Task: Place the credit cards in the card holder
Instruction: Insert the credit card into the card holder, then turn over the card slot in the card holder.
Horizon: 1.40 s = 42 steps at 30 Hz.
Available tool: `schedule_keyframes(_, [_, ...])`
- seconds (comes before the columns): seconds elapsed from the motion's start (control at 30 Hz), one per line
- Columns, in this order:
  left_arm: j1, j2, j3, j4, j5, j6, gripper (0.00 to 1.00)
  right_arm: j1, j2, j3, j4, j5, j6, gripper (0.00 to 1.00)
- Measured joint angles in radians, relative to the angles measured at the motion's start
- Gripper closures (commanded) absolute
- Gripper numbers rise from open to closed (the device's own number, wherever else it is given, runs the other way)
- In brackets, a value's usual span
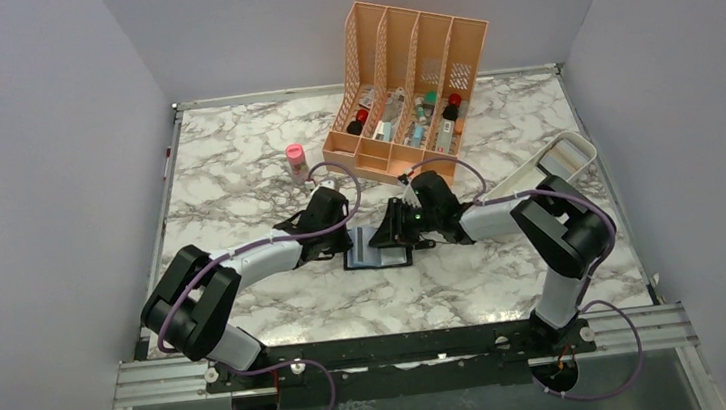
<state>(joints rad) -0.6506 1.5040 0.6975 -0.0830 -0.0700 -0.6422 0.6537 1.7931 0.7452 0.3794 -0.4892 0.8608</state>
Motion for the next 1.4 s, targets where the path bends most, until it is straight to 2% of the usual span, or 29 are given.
schedule_keyframes(0.1, [-0.004, 0.000, 0.010, -0.023, 0.000, 0.000, 0.80, 0.000, -0.027, 0.002, -0.054, 0.015, -0.034, 0.65])
schedule_keyframes(0.3, [-0.006, -0.011, 0.013, -0.060, 0.005, 0.000, 0.80, 0.000, -0.101, 0.007, -0.160, 0.060, -0.116, 0.76])
schedule_keyframes(0.53, [-0.006, -0.043, 0.013, -0.095, 0.026, -0.004, 0.80, 0.000, -0.119, 0.015, -0.220, 0.090, -0.168, 0.79])
schedule_keyframes(0.9, [-0.006, -0.124, 0.014, -0.122, 0.040, -0.019, 0.80, 0.000, -0.092, 0.022, -0.224, 0.105, -0.189, 0.82])
schedule_keyframes(1.4, [-0.006, -0.122, 0.014, -0.068, 0.089, -0.029, 0.87, 0.000, -0.085, 0.013, -0.223, 0.120, -0.189, 0.83])
